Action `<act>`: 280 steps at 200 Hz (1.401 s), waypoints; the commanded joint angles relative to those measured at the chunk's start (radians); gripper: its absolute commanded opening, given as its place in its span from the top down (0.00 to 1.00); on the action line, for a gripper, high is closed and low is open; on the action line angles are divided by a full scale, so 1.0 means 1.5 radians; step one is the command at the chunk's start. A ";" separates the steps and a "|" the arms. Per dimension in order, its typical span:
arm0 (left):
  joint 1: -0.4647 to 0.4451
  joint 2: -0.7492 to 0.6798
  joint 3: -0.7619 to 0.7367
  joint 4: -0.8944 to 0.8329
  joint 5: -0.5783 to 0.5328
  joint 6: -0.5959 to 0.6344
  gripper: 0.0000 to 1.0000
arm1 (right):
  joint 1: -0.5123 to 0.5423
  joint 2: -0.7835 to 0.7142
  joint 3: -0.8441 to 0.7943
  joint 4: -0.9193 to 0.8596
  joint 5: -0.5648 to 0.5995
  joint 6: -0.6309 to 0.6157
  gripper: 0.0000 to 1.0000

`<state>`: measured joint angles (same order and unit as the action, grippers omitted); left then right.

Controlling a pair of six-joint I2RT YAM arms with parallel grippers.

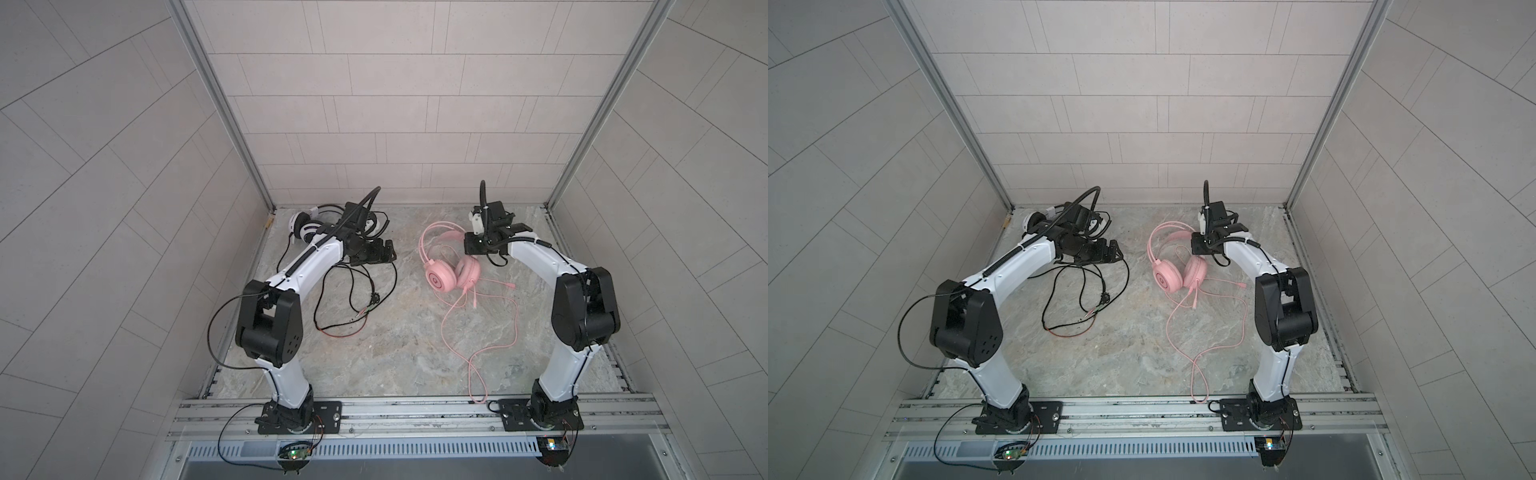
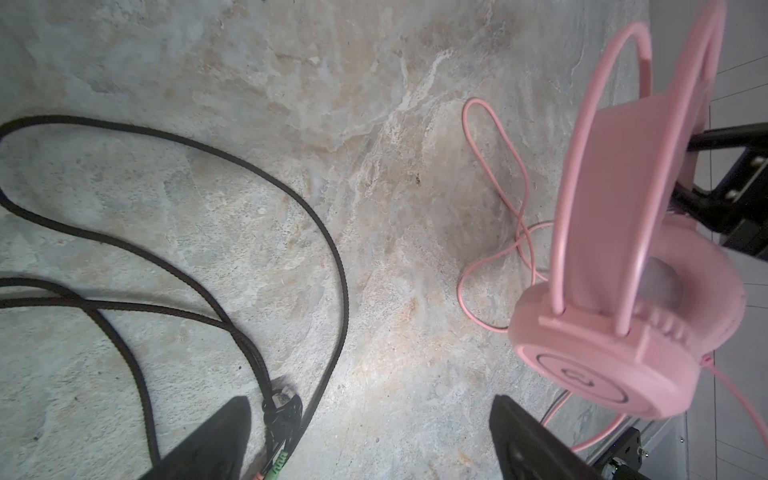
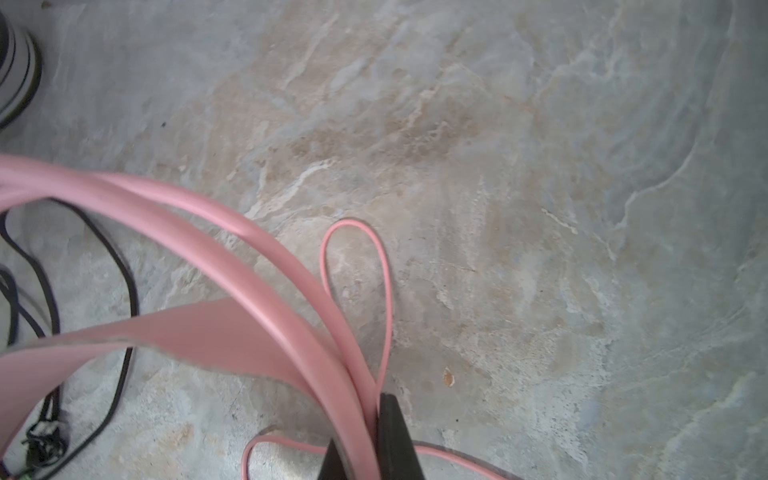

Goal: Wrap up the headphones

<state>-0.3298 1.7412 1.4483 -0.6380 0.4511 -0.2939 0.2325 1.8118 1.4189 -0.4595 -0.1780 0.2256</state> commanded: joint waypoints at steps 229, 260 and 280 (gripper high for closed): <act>-0.146 -0.013 0.011 -0.052 -0.301 0.162 0.11 | 0.215 -0.017 0.072 -0.002 -0.067 -0.149 1.00; -0.147 -0.003 0.024 -0.069 -0.307 0.165 0.22 | 0.226 -0.036 0.054 0.026 -0.052 -0.145 1.00; -0.150 0.002 0.028 -0.078 -0.317 0.167 0.31 | 0.226 -0.052 0.042 0.042 -0.053 -0.136 1.00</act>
<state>-0.5484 1.7317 1.4551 -0.7040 0.0105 -0.0555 0.5632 1.8095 1.4963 -0.4534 -0.2459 0.0029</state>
